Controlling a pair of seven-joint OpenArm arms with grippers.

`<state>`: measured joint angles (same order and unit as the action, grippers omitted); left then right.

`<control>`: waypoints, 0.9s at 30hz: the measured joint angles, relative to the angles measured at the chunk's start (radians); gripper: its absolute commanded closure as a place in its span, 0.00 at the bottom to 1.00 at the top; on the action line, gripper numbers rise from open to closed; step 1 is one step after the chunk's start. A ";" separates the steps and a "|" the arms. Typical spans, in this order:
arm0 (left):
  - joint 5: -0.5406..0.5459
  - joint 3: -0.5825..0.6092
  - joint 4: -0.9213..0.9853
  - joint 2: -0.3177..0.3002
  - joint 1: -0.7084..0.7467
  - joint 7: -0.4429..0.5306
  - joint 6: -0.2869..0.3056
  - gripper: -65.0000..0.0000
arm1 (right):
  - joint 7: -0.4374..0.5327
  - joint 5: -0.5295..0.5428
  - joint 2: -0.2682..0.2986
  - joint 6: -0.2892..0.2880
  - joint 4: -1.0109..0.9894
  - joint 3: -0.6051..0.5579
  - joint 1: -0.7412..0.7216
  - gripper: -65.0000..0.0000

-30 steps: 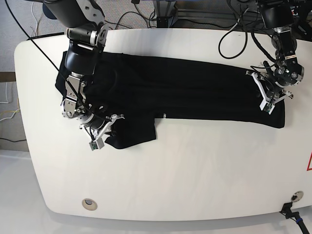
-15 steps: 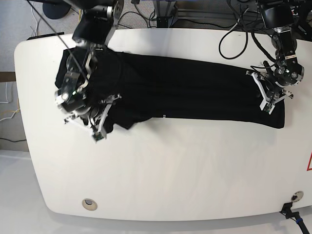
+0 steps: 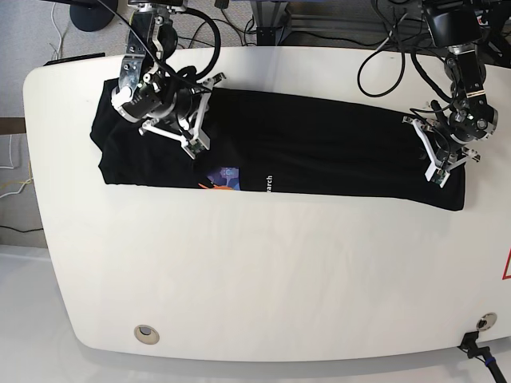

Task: Fold the T-shirt properly
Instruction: 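Grasp the shirt's other side with the left gripper and fold it inward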

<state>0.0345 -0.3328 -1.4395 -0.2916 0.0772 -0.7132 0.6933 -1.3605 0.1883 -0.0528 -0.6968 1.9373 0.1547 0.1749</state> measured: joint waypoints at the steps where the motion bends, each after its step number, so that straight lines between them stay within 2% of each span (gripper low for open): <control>1: 0.000 0.000 0.000 0.000 0.000 0.000 0.000 0.91 | 0.003 -0.002 0.006 0.001 0.000 0.000 0.011 0.42; 2: 0.000 0.000 0.000 0.000 0.000 0.000 0.000 0.91 | -0.006 -0.004 0.012 0.001 0.000 0.001 0.018 0.32; 3: 0.000 0.000 0.000 0.000 0.000 0.000 0.000 0.91 | -0.005 -0.007 0.019 0.001 0.000 0.001 0.023 0.27; 4: 0.000 0.000 0.000 0.000 0.000 0.000 0.000 0.91 | -0.004 -0.007 0.032 0.000 0.000 0.000 0.026 0.27; 8: 0.000 0.000 0.000 0.000 0.000 0.000 0.000 0.91 | -0.008 0.011 0.053 0.001 0.022 0.007 0.020 0.38; 11: 0.001 0.000 0.000 0.000 0.000 0.002 0.000 0.91 | 0.000 0.178 0.098 -0.001 0.061 0.009 -0.016 0.48; 14: -0.001 0.000 -0.001 0.000 0.000 -0.001 0.000 0.91 | 0.040 0.293 0.130 0.000 0.060 0.012 -0.061 0.52; 17: 0.000 -0.001 -0.008 0.000 0.000 -0.002 0.000 0.91 | 0.068 0.296 0.109 0.000 0.055 0.061 -0.080 0.53; 19: -0.006 -0.001 -0.034 0.001 0.006 -0.023 0.002 0.91 | 0.137 0.222 0.117 0.000 0.026 0.069 -0.088 0.55; 22: -0.027 -0.010 -0.087 0.006 0.019 -0.057 0.009 0.91 | 0.207 0.115 0.120 0.002 -0.025 0.069 -0.076 0.72; 25: -0.029 -0.047 -0.122 0.005 0.022 -0.060 0.006 0.91 | 0.254 0.103 0.117 0.000 -0.090 0.062 -0.055 0.96; 26: -0.033 -0.053 -0.132 0.005 0.020 -0.061 0.004 0.91 | 0.254 0.096 0.117 0.000 -0.101 0.063 -0.052 1.00; 27: -0.035 -0.058 -0.145 0.005 0.020 -0.061 0.004 0.91 | 0.256 0.088 0.117 0.000 -0.115 0.064 -0.053 1.00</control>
<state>-0.0002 -0.3904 -1.5845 -0.2867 0.0971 -0.7746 0.6975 -1.1046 0.2764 0.0643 -0.6964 1.8221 0.2192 0.1223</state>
